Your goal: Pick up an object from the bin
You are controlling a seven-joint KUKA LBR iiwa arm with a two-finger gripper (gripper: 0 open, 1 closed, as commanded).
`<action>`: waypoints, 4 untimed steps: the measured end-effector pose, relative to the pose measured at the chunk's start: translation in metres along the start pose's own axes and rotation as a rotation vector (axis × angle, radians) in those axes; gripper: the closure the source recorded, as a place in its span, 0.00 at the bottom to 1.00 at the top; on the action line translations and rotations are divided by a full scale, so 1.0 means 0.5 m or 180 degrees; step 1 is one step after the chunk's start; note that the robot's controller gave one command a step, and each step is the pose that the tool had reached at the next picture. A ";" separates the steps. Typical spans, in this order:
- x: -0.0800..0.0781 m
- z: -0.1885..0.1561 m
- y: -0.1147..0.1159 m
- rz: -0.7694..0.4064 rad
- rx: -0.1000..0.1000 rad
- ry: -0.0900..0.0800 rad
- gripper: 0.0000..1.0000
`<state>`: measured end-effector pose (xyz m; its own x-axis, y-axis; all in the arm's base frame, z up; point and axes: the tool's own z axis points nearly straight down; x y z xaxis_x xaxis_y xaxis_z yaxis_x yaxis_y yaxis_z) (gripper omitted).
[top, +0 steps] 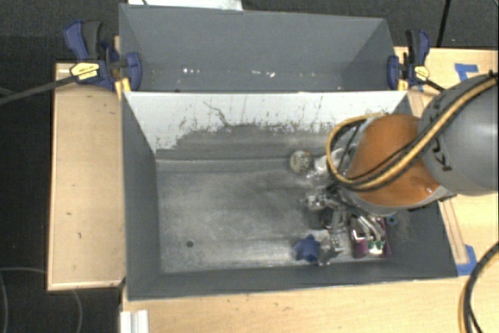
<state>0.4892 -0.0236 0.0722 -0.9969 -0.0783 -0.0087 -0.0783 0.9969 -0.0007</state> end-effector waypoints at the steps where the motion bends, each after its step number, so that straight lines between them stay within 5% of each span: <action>1: 0.000 -0.001 0.034 -0.0752 0.0002 0.0000 0.00; 2: 0.001 -0.002 0.035 -0.0749 -0.0001 0.0001 1.00; 3: 0.002 0.000 0.036 -0.0747 -0.0004 0.0003 0.00; 4: 0.002 -0.001 0.036 -0.0746 -0.0004 0.0003 1.00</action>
Offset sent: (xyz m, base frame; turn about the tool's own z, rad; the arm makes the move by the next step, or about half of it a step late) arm -0.0050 0.0176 -0.0022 -0.2379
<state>0.4867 -0.0058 0.0729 -0.9514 -0.3078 -0.0074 -0.3078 0.9515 -0.0014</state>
